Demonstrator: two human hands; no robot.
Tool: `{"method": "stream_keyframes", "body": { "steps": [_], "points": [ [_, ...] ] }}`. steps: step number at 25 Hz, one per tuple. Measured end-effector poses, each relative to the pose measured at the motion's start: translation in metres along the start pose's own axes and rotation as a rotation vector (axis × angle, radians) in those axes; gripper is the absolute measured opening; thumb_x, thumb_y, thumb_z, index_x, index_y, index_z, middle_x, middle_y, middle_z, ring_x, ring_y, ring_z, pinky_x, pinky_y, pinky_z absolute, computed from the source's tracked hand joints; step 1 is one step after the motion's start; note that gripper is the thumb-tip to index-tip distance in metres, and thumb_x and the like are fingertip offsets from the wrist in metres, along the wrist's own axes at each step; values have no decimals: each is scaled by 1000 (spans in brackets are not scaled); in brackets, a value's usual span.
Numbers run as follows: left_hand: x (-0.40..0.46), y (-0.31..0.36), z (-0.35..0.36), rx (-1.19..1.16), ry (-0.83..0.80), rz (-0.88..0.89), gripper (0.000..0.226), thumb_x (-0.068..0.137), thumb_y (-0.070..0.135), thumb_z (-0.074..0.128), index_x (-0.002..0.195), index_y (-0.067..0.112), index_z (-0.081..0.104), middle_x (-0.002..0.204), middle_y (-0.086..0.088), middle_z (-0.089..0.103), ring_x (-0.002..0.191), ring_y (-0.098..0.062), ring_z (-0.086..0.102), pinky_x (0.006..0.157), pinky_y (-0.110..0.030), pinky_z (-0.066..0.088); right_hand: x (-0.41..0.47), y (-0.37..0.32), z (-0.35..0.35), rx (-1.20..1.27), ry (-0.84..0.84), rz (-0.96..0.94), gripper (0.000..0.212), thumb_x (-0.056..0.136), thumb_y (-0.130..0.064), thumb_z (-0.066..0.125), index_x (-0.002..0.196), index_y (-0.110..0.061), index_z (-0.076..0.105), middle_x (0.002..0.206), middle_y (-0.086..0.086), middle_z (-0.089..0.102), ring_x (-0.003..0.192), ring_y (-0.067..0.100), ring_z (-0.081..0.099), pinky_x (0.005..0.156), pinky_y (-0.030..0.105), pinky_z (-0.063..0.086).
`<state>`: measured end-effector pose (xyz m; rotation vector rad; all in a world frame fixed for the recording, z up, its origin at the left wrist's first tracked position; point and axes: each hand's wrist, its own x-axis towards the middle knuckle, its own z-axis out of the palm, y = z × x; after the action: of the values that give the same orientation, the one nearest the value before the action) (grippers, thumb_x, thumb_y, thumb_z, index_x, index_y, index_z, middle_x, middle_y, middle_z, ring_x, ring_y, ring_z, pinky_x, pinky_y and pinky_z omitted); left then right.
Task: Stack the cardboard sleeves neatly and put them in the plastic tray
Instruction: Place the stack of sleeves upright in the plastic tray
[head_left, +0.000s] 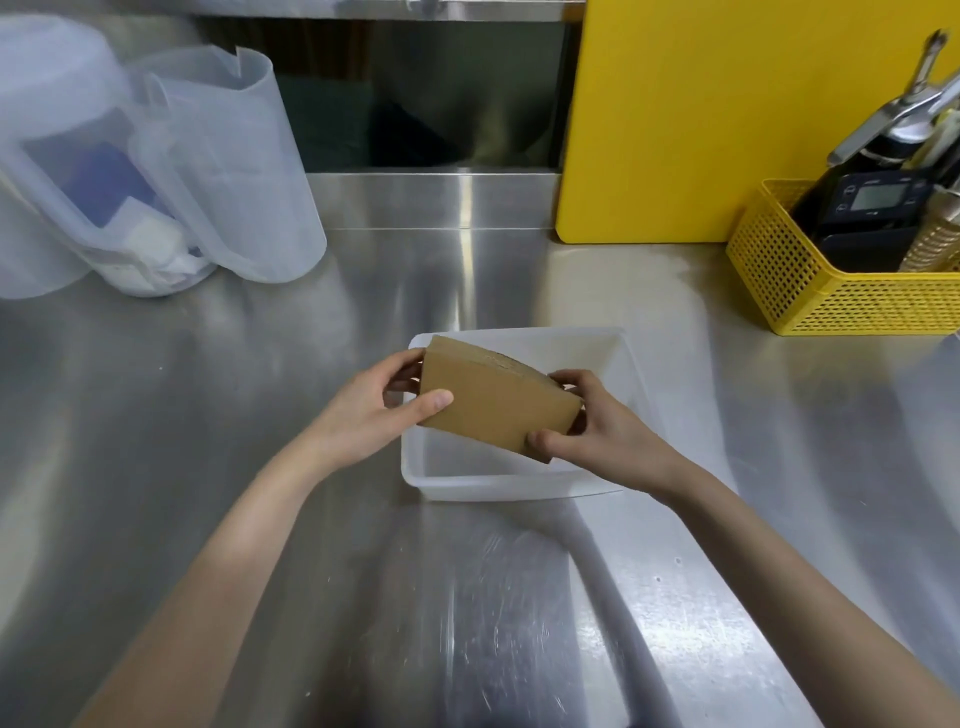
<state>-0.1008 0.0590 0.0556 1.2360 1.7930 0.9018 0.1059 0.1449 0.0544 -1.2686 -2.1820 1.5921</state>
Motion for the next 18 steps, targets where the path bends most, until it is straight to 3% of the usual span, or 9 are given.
{"method": "stream_keyframes", "body": {
  "steps": [5, 8, 10, 12, 16, 18],
  "points": [
    [34, 4, -12, 20, -32, -56, 54, 79, 33, 63, 127, 17, 44, 114, 7, 57, 105, -8, 54, 89, -18, 38, 22, 3, 5, 112, -18, 146, 47, 77, -30, 66, 114, -19, 38, 94, -11, 54, 91, 9, 56, 88, 30, 46],
    [51, 6, -14, 87, -58, -69, 47, 83, 26, 58, 126, 15, 45, 117, 1, 55, 110, -14, 51, 93, -24, 37, 34, 8, 7, 162, -75, 209, 58, 65, -43, 69, 111, -16, 45, 110, 1, 60, 103, 15, 58, 98, 37, 47],
    [61, 8, -14, 154, -99, -64, 44, 84, 25, 57, 125, 14, 47, 113, 3, 54, 107, -12, 50, 91, -24, 36, 40, 11, 7, 185, -150, 239, 50, 66, -41, 70, 104, -14, 50, 110, 4, 61, 102, 15, 60, 97, 35, 49],
    [68, 10, -13, 244, -156, -56, 41, 84, 25, 57, 123, 14, 49, 110, 3, 54, 103, -11, 49, 87, -22, 34, 45, 13, 8, 177, -253, 261, 27, 75, -34, 68, 92, -15, 57, 100, 2, 65, 95, 12, 61, 95, 31, 49],
    [83, 14, -9, 390, -251, -28, 42, 84, 29, 56, 122, 13, 51, 120, -3, 59, 108, -16, 53, 88, -23, 37, 56, 20, 13, 155, -419, 301, 39, 77, -36, 64, 106, -9, 62, 110, 8, 67, 92, 12, 62, 88, 26, 47],
    [90, 16, -7, 456, -289, -29, 43, 84, 31, 54, 123, 13, 50, 124, -4, 58, 112, -18, 53, 92, -26, 40, 61, 22, 16, 166, -447, 327, 35, 81, -32, 60, 107, -8, 59, 109, 8, 64, 91, 13, 61, 86, 26, 46]
  ]
}}
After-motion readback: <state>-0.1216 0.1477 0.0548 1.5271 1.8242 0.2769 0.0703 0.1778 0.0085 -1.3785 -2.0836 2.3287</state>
